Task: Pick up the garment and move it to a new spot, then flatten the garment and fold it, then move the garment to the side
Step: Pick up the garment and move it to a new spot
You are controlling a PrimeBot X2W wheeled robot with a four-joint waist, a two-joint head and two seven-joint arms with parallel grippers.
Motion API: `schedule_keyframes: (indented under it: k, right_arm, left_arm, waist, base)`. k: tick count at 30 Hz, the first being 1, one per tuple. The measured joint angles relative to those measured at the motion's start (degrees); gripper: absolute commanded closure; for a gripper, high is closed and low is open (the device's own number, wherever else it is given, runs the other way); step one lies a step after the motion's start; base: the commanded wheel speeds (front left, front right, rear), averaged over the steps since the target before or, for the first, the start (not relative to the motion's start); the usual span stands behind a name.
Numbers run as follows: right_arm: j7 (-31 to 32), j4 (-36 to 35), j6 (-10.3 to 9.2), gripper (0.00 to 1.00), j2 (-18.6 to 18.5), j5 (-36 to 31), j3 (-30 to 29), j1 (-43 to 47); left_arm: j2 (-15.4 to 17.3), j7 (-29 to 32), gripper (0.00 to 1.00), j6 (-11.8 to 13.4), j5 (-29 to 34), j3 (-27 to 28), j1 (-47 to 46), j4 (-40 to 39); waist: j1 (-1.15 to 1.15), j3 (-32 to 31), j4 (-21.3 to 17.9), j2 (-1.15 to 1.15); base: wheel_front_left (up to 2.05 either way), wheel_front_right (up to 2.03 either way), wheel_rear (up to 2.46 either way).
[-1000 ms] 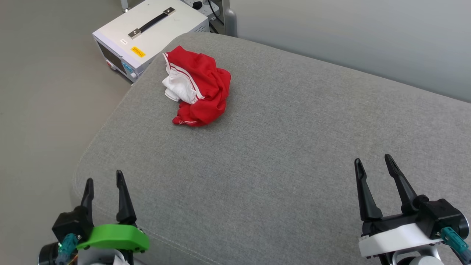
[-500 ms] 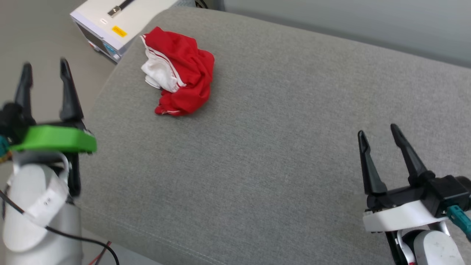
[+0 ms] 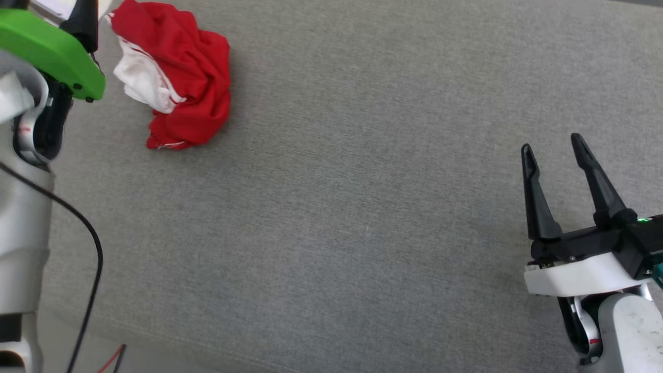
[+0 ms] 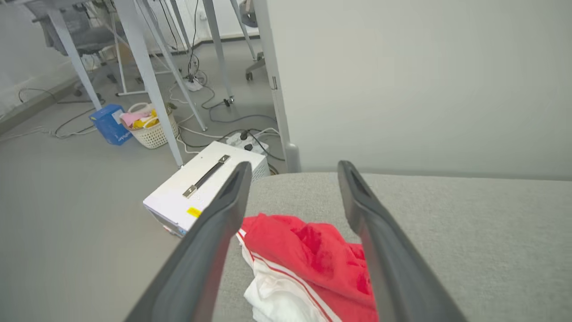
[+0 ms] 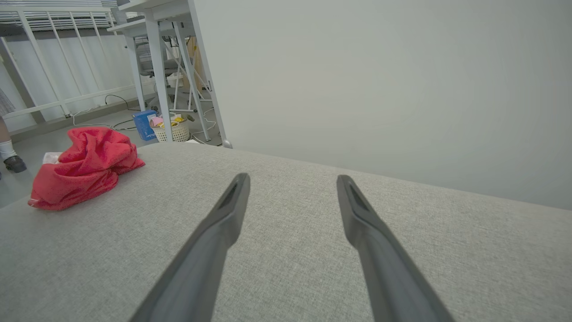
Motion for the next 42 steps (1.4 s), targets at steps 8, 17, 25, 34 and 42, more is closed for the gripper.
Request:
schedule_keyframes:
  k: [8, 17, 25, 34, 42]
  right_arm:
    - [0.0, 0.2, 0.00, 0.00, -0.7, 0.2, -1.7, -0.8]
    - [0.0, 0.4, 0.00, 0.00, -1.3, 0.2, -2.1, -2.0]
    - [0.0, 1.2, 0.00, 0.00, -1.5, 0.2, -1.6, -3.0]
    - [0.0, 2.4, 0.00, 0.00, -0.8, 0.3, -2.0, -3.1]
    - [0.0, 3.1, 0.00, 0.00, 1.1, 0.8, -2.2, -2.2]
  left_arm:
    - [6.0, 22.8, 0.00, 0.0, -11.6, -11.9, -3.4, 0.8]
    - [8.9, 35.7, 0.00, 0.0, -18.5, -19.5, -3.4, 4.7]
    - [8.6, 37.6, 0.00, 0.0, -19.9, -23.3, -3.6, 11.0]
    - [9.1, 32.5, 1.00, -0.4, -21.8, -26.5, -4.2, 11.6]
    - [13.1, 23.2, 1.00, -0.4, -19.2, -31.2, -5.2, 5.8]
  waist:
    - [0.00, 3.1, -2.7, 0.00]
    - [0.00, 6.4, -4.9, 0.00]
    - [-0.01, 8.8, -6.5, 0.00]
    - [-0.01, 7.2, -6.9, 0.00]
    - [-0.01, 2.2, -6.3, 0.00]
  base:
    - [0.00, 0.00, 0.00]
    - [0.00, 0.00, 0.00]
    - [0.00, 0.00, 0.00]
    - [0.00, 0.00, 0.00]
    - [0.00, 0.00, 0.00]
